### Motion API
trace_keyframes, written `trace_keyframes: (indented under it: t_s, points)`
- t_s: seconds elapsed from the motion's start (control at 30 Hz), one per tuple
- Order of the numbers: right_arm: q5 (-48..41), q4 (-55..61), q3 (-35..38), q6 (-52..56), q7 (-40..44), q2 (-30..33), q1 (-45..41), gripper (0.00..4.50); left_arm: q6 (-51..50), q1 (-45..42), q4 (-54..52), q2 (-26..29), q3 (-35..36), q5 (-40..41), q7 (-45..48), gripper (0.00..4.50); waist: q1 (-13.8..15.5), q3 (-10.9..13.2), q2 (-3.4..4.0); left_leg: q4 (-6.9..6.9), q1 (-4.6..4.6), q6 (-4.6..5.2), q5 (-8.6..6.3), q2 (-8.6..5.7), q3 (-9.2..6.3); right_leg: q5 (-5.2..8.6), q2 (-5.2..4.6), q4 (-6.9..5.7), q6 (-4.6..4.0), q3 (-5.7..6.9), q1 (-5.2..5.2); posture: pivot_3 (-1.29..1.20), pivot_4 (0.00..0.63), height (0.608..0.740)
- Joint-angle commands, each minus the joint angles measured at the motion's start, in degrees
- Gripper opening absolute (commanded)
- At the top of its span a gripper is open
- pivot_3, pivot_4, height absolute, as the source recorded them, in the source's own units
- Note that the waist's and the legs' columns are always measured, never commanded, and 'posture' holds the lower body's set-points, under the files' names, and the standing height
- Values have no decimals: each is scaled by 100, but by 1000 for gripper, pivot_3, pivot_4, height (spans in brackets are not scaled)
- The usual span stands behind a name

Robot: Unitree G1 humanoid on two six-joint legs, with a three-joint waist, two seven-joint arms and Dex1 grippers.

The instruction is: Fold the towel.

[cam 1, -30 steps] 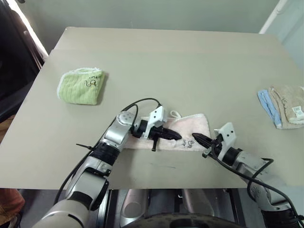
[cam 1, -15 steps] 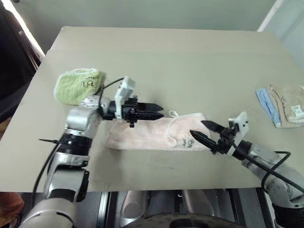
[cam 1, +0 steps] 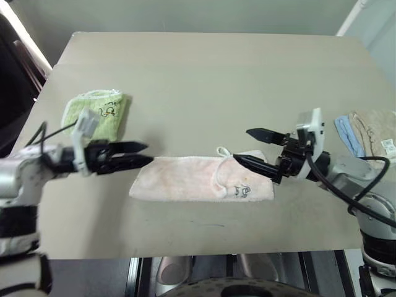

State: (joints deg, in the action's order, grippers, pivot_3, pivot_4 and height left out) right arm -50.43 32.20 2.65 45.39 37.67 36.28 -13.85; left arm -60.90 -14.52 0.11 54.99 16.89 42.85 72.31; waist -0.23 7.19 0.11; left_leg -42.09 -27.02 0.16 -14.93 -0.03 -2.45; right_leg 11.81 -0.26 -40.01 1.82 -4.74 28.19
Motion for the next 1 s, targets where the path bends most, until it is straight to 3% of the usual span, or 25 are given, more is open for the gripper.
trace_keyframes:
  t_s: [0.03, 0.27, 0.37, 0.53, 0.67, 0.77, 1.0]
  points:
    - [109, -35, -252, -133, 109, -170, -171, 4500, -883, 187, -280, 165, 708, 523, -454, 4469, 28, 1, -3, 2, 0, -3, 1, 5, -1, 3, 1, -2, -5, 3, 0, 0, 150, 697]
    - [337, -295, -541, -101, 73, -425, -259, 4500, -3095, 548, -629, -80, 1791, 1540, -1690, 4469, 25, 0, -9, 4, 8, 3, -2, 6, 0, -3, 0, -5, -24, 11, -10, 0, 150, 697]
    - [360, -345, -553, -29, 6, -481, -292, 4500, -3160, 850, -401, -102, 1848, 2298, -2303, 4469, 6, 0, -9, 4, 22, 2, -1, 7, -3, -14, 2, -14, -41, 9, -16, 0, 150, 697]
    - [418, -374, -585, 38, -79, -516, -303, 4500, -3160, 1459, -204, -245, 1752, 2780, -3107, 4469, -14, 9, -32, 5, 62, -4, -5, 5, -3, -4, 5, -71, -58, 2, -22, 0, 150, 697]
    - [383, -348, -534, 112, -139, -537, -274, 4500, -3160, 1462, 73, -261, 1755, 3142, -3527, 4469, -2, 9, -49, 8, 85, -21, -10, 14, -26, -3, 29, -98, -83, 6, -31, 0, 150, 697]
    - [414, -337, -522, 119, -183, -557, -247, 4500, -3160, 1467, 175, -254, 1711, 3266, -3718, 4469, -15, 9, -50, 10, 94, -98, -35, 21, -31, -15, 45, -99, -104, 5, -35, 0, 150, 697]
    - [413, -267, -487, 131, -290, -612, -189, 4500, -3160, 1293, 573, -217, 1789, 3521, -3992, 4469, -9, 9, -50, 9, 95, -124, -22, 49, -36, -20, 90, -98, -113, -6, -36, 0, 150, 697]
